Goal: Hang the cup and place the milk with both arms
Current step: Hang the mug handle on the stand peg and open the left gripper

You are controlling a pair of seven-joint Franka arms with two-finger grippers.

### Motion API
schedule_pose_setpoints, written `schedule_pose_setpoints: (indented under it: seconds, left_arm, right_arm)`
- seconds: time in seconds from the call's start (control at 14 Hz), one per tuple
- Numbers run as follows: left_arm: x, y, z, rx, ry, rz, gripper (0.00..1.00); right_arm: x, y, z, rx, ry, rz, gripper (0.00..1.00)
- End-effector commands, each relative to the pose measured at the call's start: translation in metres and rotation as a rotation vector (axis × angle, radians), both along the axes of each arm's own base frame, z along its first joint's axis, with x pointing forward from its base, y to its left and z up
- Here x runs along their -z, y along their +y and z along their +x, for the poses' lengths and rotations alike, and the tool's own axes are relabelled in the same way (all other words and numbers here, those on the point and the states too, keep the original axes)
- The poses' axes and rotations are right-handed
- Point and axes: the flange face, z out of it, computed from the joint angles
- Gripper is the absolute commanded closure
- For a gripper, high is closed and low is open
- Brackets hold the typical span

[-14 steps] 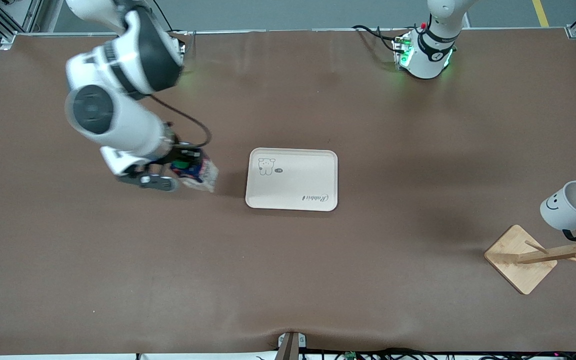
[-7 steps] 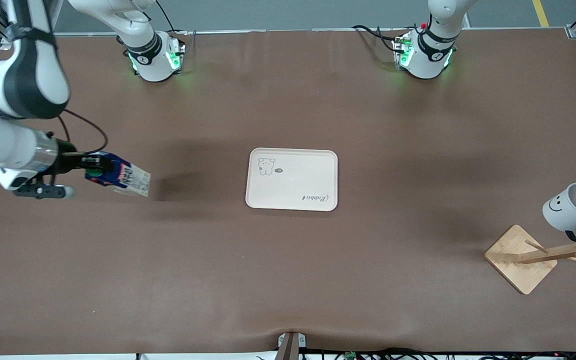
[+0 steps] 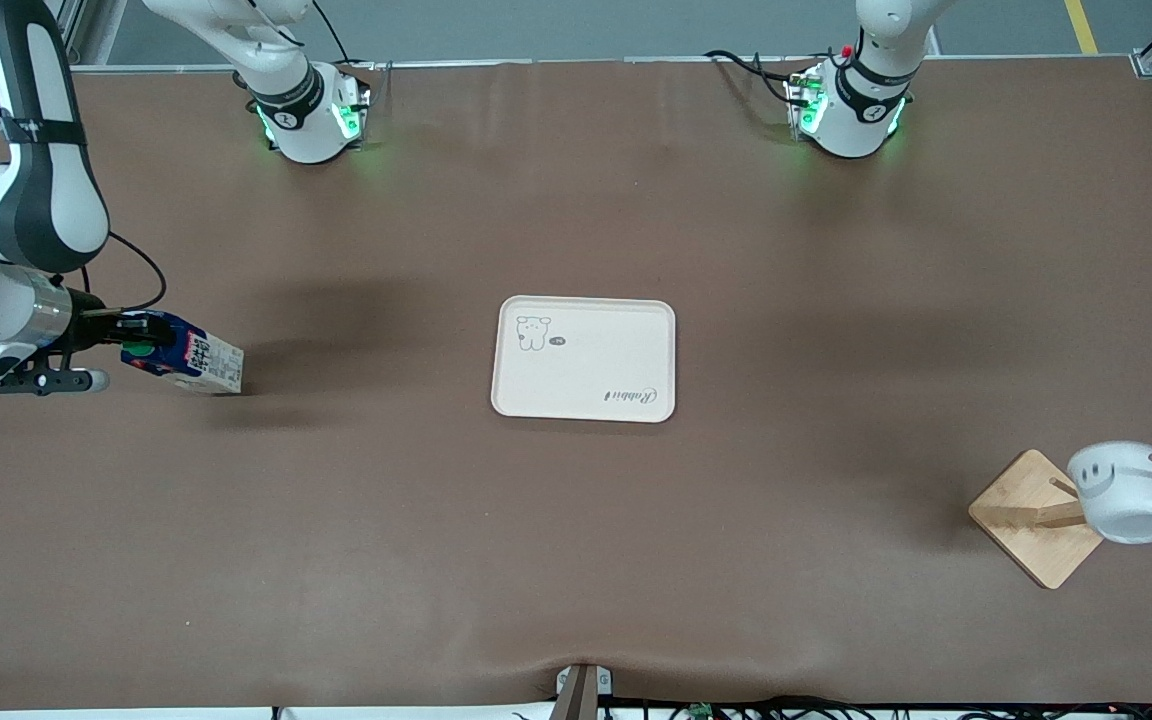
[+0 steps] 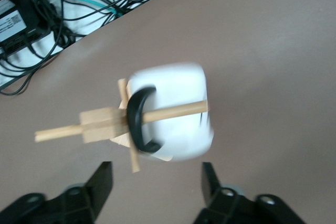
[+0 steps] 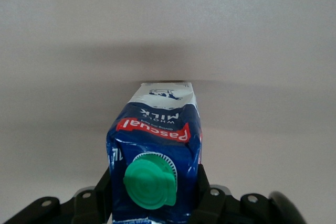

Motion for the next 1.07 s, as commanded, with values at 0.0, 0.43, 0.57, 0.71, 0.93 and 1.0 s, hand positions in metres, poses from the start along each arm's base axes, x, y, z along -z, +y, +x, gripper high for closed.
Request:
schedule_pose_setpoints:
  seconds: [0.0,0.43,0.57,0.71,0.93,1.0]
  left_arm:
    - [-0.028,-0.021,-0.011,-0.053,0.024,-0.022,0.0]
    - [-0.066,-0.086,-0.04,-0.279,0.164,-0.033,0.0]
    - [-0.079,-0.113,-0.054,-0.354,0.207,-0.019,0.0]
    - [-0.094,-0.138,-0.068,-0.408,0.218,0.0,0.0]
    - [-0.099,-0.163,-0.079,-0.471,0.236,0.016,0.0]
    - [-0.1,-0.171,-0.081,-0.491,0.241,0.019,0.0]
  right_arm:
    - [0.009,-0.006,-0.006,-0.004,0.016,-0.017,1.0]
    - [0.031,-0.012,-0.014,0.012,0.041,-0.011,0.97]
    - [0.04,-0.016,-0.014,0.018,0.055,-0.009,0.42]
    - [0.047,-0.022,-0.016,0.036,0.069,0.001,0.23]
    - [0.052,-0.021,-0.016,0.035,0.08,0.006,0.09]
    - [0.051,-0.021,-0.016,0.035,0.08,0.006,0.03]
